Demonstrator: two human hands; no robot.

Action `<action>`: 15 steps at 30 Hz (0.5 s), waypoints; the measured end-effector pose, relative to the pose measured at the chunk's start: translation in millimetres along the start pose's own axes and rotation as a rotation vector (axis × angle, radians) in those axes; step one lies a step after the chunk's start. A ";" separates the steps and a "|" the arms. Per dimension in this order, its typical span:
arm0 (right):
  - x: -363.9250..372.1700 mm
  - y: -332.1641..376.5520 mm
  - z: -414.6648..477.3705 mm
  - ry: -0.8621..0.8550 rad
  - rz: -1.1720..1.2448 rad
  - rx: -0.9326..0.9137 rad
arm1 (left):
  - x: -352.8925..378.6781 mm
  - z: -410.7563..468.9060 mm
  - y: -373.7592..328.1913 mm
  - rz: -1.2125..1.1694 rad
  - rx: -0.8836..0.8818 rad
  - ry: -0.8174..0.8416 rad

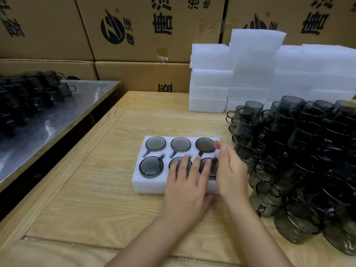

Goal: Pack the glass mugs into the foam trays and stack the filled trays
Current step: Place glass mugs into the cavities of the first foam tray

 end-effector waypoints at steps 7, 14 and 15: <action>30.6 -2.9 -13.0 0.098 -0.329 -0.148 | 13.2 22.3 50.4 0.031 -0.008 -0.162; 51.6 -38.2 -9.9 0.251 -0.513 0.012 | 24.4 43.2 132.7 0.056 -0.169 -0.274; 54.4 -39.5 -11.6 0.280 -0.525 0.019 | 27.4 47.7 147.8 0.054 -0.223 -0.272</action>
Point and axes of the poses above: each hand's wrist, its own z-axis towards the middle knuckle, its own x-axis out of the palm, y = z × x, the point moved 9 cm from there along z, towards the middle knuckle, and after that the axes turned 2 degrees about y, right-handed, at the moved point
